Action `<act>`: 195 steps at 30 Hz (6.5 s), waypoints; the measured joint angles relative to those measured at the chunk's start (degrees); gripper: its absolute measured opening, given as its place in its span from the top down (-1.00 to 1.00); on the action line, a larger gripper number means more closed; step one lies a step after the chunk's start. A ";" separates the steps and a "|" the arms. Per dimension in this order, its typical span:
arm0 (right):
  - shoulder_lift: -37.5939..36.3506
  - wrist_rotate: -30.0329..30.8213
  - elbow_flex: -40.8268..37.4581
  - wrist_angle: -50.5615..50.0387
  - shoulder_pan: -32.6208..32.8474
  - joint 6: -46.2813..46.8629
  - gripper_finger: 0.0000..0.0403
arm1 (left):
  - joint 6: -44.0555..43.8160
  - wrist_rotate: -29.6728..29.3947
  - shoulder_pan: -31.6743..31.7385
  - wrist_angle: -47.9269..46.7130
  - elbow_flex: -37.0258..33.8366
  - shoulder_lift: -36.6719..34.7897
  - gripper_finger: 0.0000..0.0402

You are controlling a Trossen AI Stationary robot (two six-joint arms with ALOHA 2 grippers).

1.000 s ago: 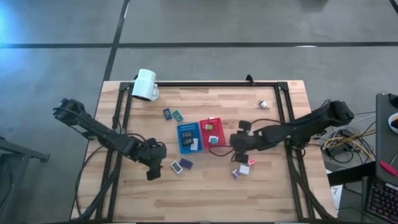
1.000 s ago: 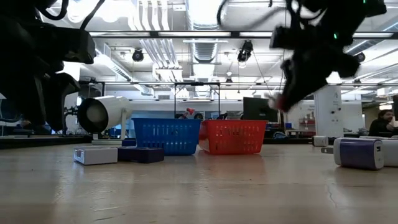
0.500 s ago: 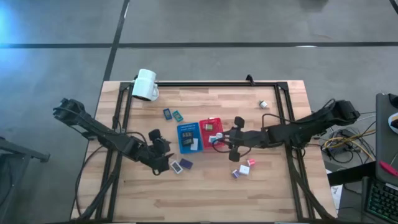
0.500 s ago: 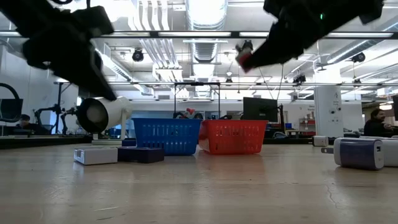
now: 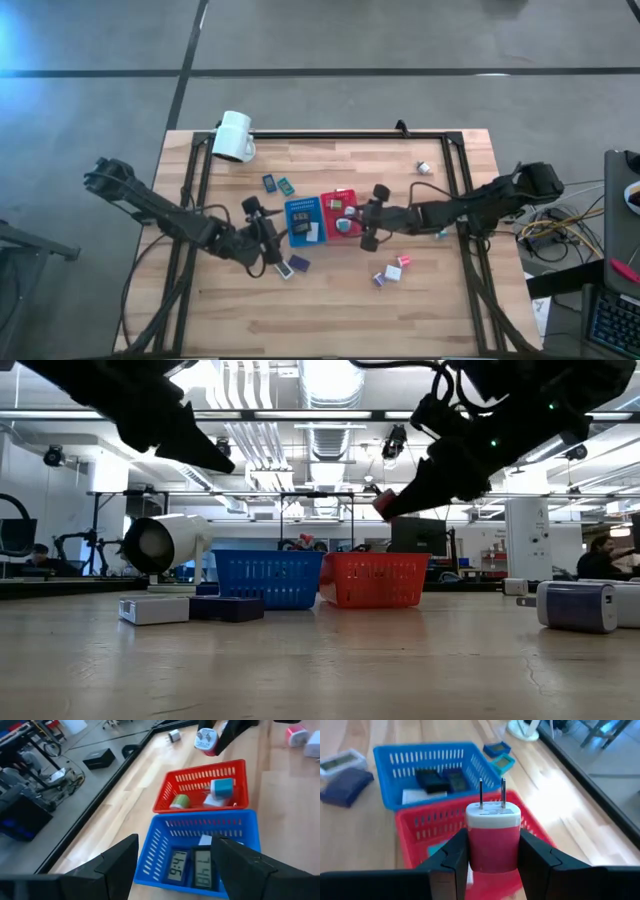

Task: Pick & Place Office items
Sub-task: Put the top pink charger adapter into the red bin, then put the left white black charger into the red bin

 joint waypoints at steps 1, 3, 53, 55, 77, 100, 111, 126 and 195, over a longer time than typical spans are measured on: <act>0.01 -0.17 0.01 0.87 -0.23 -0.51 0.41 | -0.03 -0.11 0.26 0.23 0.00 0.00 -0.26; 0.08 -0.20 0.02 1.77 -0.57 -1.28 0.41 | -0.02 -0.31 0.71 0.31 0.00 0.00 -0.26; 22.62 -13.53 20.73 -12.92 -6.30 -3.22 -0.08 | 1.18 1.15 1.90 3.10 -0.11 0.02 -0.26; 22.70 -13.51 21.52 -13.37 -6.32 -3.63 -0.10 | 1.18 1.15 1.90 3.08 -0.13 0.02 -0.26; 9.62 -7.65 28.42 -44.51 -5.79 -0.49 -0.23 | 0.31 1.70 1.90 2.81 -0.76 0.05 -0.26; -1.38 -9.48 19.55 -59.65 2.00 16.45 -0.19 | -18.48 16.23 -0.83 -28.79 0.81 -14.71 -0.25; -0.20 -10.78 19.02 -59.06 1.99 17.29 -0.19 | -28.10 22.87 -0.94 -42.36 -0.15 -14.62 -0.25; -0.17 -7.61 19.00 -58.61 -0.84 12.46 -0.17 | -28.70 23.01 -0.89 -42.71 -1.18 -14.62 -0.25; 28.60 -33.51 49.57 -63.09 -33.27 -27.51 0.14 | -21.79 19.16 9.99 -43.39 1.62 -14.88 -0.24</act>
